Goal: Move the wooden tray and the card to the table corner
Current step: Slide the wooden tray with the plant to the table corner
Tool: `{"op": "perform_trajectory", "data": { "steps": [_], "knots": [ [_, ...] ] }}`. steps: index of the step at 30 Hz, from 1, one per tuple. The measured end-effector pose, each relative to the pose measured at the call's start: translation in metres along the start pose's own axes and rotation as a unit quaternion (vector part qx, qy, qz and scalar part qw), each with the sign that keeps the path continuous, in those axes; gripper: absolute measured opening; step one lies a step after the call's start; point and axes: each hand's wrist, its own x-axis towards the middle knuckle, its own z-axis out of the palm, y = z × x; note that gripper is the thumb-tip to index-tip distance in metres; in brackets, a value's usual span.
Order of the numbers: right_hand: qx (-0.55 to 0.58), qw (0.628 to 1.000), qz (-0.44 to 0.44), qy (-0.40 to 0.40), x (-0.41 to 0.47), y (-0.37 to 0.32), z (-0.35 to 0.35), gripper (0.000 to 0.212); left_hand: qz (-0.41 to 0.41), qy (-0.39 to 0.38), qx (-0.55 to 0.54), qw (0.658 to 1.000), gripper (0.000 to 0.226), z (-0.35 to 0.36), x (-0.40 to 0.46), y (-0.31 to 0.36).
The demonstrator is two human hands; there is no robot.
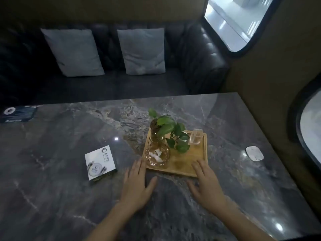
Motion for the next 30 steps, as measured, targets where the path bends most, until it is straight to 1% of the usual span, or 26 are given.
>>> {"op": "perform_trajectory", "data": {
  "steps": [3, 5, 8, 10, 14, 17, 21, 27, 30],
  "knots": [
    [0.029, 0.997, 0.071, -0.011, 0.002, 0.011, 0.002, 0.062, -0.001, 0.006, -0.059, 0.998, 0.078, 0.009, 0.008, -0.01],
    [0.047, 0.99, 0.126, -0.049, 0.007, 0.018, 0.003, 0.063, -0.028, 0.002, -0.104, 0.994, 0.075, 0.019, 0.015, -0.017],
    [0.063, 0.982, 0.163, -0.066, 0.013, 0.025, 0.005, 0.065, -0.047, 0.019, -0.134, 0.99, 0.067, 0.02, 0.021, -0.013],
    [0.068, 0.98, 0.173, -0.077, 0.016, 0.03, 0.006, 0.065, -0.048, 0.034, -0.15, 0.987, 0.063, 0.02, 0.026, -0.009],
    [0.082, 0.977, 0.171, -0.097, 0.019, 0.039, 0.011, 0.062, -0.046, 0.039, -0.161, 0.985, 0.064, 0.022, 0.036, -0.011],
    [0.099, 0.978, 0.157, -0.092, 0.02, 0.042, 0.013, 0.052, -0.049, 0.037, -0.156, 0.986, 0.057, 0.027, 0.04, -0.016],
    [0.112, 0.978, 0.158, -0.08, 0.022, 0.046, 0.016, 0.029, -0.052, 0.061, -0.157, 0.984, 0.048, 0.029, 0.044, -0.016],
    [0.113, 0.978, 0.155, -0.076, 0.025, 0.054, 0.02, 0.015, -0.062, 0.063, -0.142, 0.986, 0.034, 0.034, 0.056, -0.023],
    [0.111, 0.98, 0.149, -0.076, 0.024, 0.055, 0.022, 0.01, -0.059, 0.068, -0.14, 0.986, 0.032, 0.032, 0.059, -0.024]
  ]
}}
